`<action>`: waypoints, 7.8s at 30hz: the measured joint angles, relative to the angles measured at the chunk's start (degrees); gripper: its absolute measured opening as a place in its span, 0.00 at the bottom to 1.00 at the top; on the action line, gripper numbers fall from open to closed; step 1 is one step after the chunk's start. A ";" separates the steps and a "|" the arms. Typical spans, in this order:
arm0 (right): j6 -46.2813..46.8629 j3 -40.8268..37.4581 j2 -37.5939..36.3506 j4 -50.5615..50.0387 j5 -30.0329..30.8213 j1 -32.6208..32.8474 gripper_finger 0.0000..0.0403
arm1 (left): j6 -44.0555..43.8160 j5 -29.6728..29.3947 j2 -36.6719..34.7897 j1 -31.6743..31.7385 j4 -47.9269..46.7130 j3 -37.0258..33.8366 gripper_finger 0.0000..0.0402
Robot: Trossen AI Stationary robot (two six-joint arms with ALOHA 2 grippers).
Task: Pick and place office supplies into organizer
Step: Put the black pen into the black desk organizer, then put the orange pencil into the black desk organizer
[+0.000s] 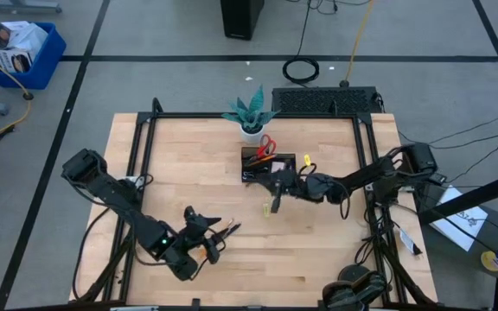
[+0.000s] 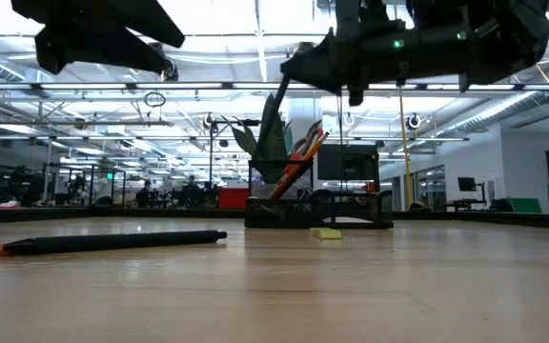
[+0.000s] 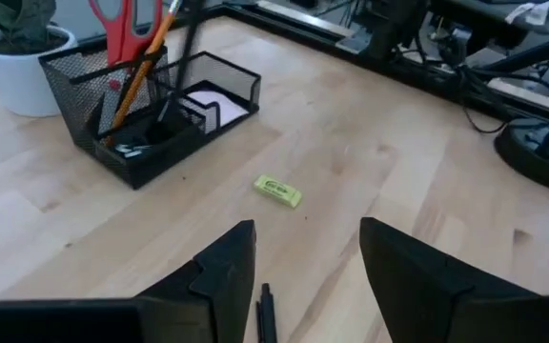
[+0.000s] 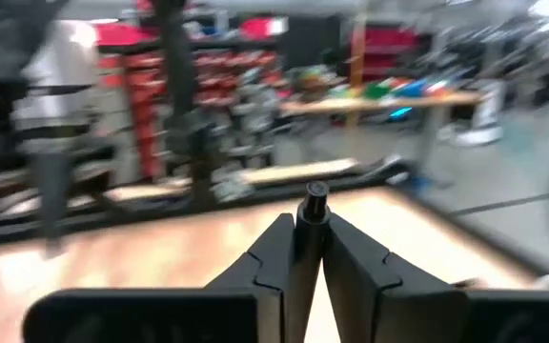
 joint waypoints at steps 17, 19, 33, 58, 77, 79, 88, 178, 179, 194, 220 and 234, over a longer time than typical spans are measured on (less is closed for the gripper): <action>-1.92 0.01 -3.34 -0.77 -0.04 -12.11 0.10 | 0.40 -0.67 0.09 -0.23 0.77 0.00 0.48; -1.05 0.32 -3.33 -2.57 -1.03 -13.01 0.09 | 0.45 -0.69 0.09 -0.23 0.76 0.00 0.48; -3.30 9.05 9.72 -7.66 -3.84 -14.63 0.11 | 0.66 -0.47 0.11 -0.27 2.29 0.00 0.48; -12.18 9.11 7.51 -6.48 -4.15 -8.83 0.57 | 0.44 4.36 0.17 -0.07 2.03 0.00 0.48; -9.90 4.98 -6.22 -25.52 6.09 20.77 0.56 | -30.13 23.20 2.86 -4.46 -14.94 -0.02 0.47; -10.00 3.91 -6.18 -25.60 9.18 22.70 0.56 | -34.02 21.43 4.71 -6.13 -13.96 0.09 0.47; -10.14 1.75 -6.20 -21.80 11.41 25.21 0.54 | -36.39 21.53 15.67 -8.84 -11.45 1.45 0.42; 31.63 -4.71 19.00 14.41 -19.10 5.56 0.54 | -8.73 4.56 20.59 0.65 13.15 5.27 0.01; 31.58 -4.63 19.00 14.41 -19.10 5.57 0.53 | -8.74 4.56 20.59 0.65 13.29 5.27 0.02; 29.38 -4.61 18.84 16.93 -23.80 5.85 0.06 | -7.49 4.83 20.69 0.93 13.70 5.18 0.07; 15.13 -4.70 4.63 4.95 -19.66 6.32 0.04 | -10.64 -15.85 -4.29 -4.90 -23.45 5.27 0.09; -0.12 4.93 -21.72 -38.40 0.83 2.41 0.05 | 3.20 -18.29 -6.95 0.70 -24.38 5.27 0.09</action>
